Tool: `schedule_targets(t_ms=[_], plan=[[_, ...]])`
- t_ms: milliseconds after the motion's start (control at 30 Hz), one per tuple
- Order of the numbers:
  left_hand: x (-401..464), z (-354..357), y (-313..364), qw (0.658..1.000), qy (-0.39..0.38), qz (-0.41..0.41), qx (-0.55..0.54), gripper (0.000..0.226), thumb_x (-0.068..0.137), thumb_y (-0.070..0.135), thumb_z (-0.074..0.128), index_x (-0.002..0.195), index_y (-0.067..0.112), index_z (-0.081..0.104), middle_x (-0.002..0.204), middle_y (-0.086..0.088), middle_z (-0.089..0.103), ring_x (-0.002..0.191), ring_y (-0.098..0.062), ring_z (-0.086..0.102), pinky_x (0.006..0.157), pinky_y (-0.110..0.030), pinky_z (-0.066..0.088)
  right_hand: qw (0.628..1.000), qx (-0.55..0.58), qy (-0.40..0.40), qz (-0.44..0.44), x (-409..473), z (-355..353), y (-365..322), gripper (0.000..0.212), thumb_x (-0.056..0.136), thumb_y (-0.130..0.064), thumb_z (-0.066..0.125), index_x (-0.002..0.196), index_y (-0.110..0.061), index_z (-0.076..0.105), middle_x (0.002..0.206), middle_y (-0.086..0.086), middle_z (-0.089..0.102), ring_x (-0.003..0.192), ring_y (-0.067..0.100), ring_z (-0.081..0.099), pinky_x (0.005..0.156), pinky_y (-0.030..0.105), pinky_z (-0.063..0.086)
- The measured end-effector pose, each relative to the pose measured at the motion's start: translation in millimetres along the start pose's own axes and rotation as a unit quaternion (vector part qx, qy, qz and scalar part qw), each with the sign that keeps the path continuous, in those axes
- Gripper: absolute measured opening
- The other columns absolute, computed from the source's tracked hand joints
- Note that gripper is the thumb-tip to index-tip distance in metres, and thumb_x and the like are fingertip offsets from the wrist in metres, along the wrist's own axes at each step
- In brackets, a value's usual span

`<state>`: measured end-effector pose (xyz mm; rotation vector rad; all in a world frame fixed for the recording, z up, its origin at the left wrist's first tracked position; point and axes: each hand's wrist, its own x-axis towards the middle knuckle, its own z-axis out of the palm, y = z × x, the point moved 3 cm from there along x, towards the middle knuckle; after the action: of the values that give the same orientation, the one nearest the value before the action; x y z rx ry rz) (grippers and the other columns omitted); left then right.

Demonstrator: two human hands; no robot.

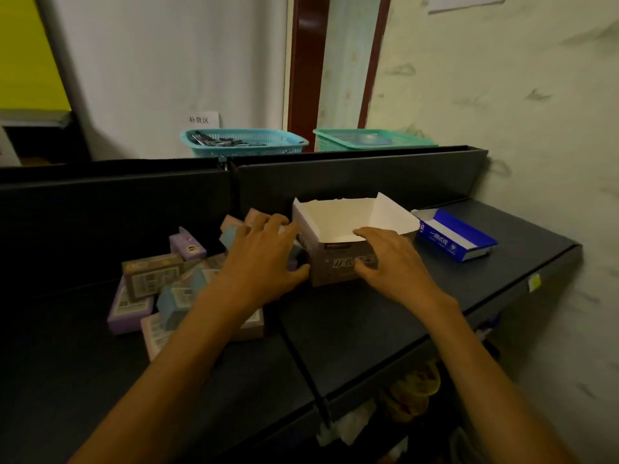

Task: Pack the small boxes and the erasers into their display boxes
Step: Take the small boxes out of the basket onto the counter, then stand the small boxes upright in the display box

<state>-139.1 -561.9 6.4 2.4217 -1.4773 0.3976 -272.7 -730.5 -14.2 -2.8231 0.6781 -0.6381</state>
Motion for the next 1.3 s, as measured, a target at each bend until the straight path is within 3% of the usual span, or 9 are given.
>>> schedule_targets(t_ms=[400,500,767,867,1033,1167,1300], plan=[[50,48,85,0.998,0.004,-0.066,0.002,0.067,0.084,0.049,0.06,0.141,0.027,0.033,0.146,0.0,0.029,0.135,-0.02,0.021,0.108,-0.043,0.03,0.997,0.03,-0.018,-0.063,28,-10,124,0.059,0.088,-0.033,0.063,0.14,-0.026,0.038,0.144,0.001,0.04,0.136,0.017,0.031,0.112,0.036,0.024],[52,62,93,0.996,-0.009,-0.085,0.018,0.062,0.084,0.048,0.059,0.138,0.027,0.037,0.146,0.0,0.029,0.137,-0.021,0.015,0.109,-0.044,0.03,0.994,0.035,-0.023,-0.105,32,-3,137,0.057,0.088,-0.034,0.062,0.14,-0.025,0.04,0.143,0.0,0.041,0.136,0.015,0.031,0.113,0.034,0.02],[51,72,114,0.995,0.001,-0.09,0.032,0.059,0.085,0.049,0.057,0.137,0.026,0.041,0.145,0.001,0.033,0.139,-0.02,0.013,0.107,-0.041,0.031,0.99,0.066,-0.005,-0.126,37,0,161,0.051,0.086,-0.03,0.065,0.134,-0.022,0.048,0.138,0.002,0.048,0.13,0.018,0.04,0.111,0.036,0.026],[50,67,118,0.996,0.006,-0.087,0.029,0.06,0.085,0.048,0.058,0.138,0.027,0.038,0.146,0.001,0.032,0.138,-0.019,0.015,0.11,-0.043,0.03,0.989,0.059,-0.005,-0.133,37,-1,163,0.052,0.086,-0.031,0.065,0.134,-0.023,0.048,0.138,0.002,0.048,0.131,0.019,0.04,0.111,0.037,0.025],[35,42,105,0.991,0.023,-0.122,0.041,0.069,0.084,0.049,0.059,0.143,0.03,0.029,0.147,0.004,0.027,0.137,-0.017,0.018,0.107,-0.041,0.031,0.982,0.059,0.076,-0.162,42,-22,137,0.049,0.086,-0.029,0.065,0.131,-0.021,0.051,0.134,0.004,0.053,0.128,0.022,0.045,0.111,0.039,0.025],[4,30,77,0.979,-0.036,-0.201,0.004,0.081,0.079,0.055,0.063,0.145,0.028,0.025,0.148,0.001,0.029,0.134,-0.019,0.028,0.105,-0.038,0.033,0.972,0.07,0.065,-0.216,43,-17,96,0.047,0.088,-0.032,0.061,0.132,-0.024,0.05,0.134,0.0,0.053,0.128,0.017,0.043,0.109,0.029,0.018],[-17,28,64,0.967,-0.086,-0.238,-0.009,0.081,0.078,0.058,0.063,0.144,0.027,0.029,0.147,0.002,0.032,0.131,-0.02,0.033,0.102,-0.036,0.035,0.962,0.094,0.04,-0.254,42,-6,63,0.046,0.088,-0.032,0.06,0.132,-0.022,0.05,0.133,0.0,0.053,0.126,0.016,0.044,0.11,0.031,0.023]])
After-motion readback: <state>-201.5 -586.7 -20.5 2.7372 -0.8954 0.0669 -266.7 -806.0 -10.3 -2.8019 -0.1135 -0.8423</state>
